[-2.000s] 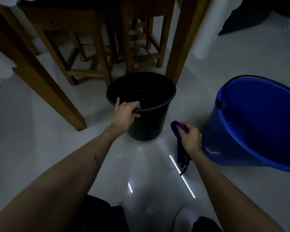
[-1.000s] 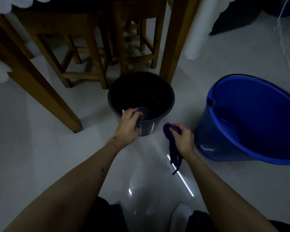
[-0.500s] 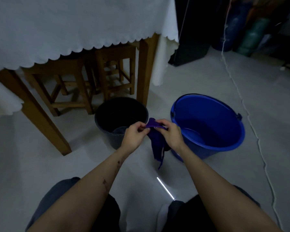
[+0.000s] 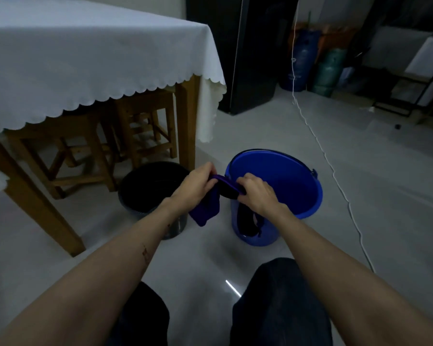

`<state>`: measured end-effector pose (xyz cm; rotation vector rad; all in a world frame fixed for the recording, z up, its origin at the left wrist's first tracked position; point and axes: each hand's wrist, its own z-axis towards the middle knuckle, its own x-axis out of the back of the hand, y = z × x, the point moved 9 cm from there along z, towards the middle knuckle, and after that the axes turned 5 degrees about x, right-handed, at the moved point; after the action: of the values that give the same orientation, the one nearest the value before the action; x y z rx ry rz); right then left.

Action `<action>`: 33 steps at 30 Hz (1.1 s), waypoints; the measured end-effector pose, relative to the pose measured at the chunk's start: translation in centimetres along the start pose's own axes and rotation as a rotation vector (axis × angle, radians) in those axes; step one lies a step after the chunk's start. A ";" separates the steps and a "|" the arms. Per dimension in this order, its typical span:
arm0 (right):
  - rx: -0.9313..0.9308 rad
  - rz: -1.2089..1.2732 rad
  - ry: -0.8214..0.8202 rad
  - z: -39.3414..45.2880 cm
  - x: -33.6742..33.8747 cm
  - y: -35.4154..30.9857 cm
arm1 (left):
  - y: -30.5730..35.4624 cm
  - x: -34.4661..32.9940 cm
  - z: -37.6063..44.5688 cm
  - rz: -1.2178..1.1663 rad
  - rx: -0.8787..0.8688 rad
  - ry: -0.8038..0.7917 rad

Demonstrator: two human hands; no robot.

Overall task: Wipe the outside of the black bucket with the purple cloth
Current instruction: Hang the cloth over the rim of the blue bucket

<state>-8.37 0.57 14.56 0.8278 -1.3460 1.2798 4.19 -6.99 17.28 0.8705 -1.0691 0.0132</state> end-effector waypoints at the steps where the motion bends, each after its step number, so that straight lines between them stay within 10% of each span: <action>1: -0.002 -0.037 0.000 0.2 0.4 0.7 | 0.4 -0.1 0.4 0.046 -0.038 -0.017; 11: -0.054 -0.182 0.236 3.5 2.6 8.1 | 2.3 -5.6 2.6 0.269 -0.248 0.180; 19: -0.087 0.235 -0.156 0.0 -9.8 13.5 | -3.9 -17.6 -0.1 0.287 -0.188 -0.088; 33: -0.380 0.399 -0.216 -2.5 -9.9 12.1 | -4.0 -17.9 0.7 0.315 -0.134 -0.189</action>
<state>-17.35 3.59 1.86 0.4522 -1.9265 1.1953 -3.89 -3.24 1.27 0.5841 -1.3614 0.1236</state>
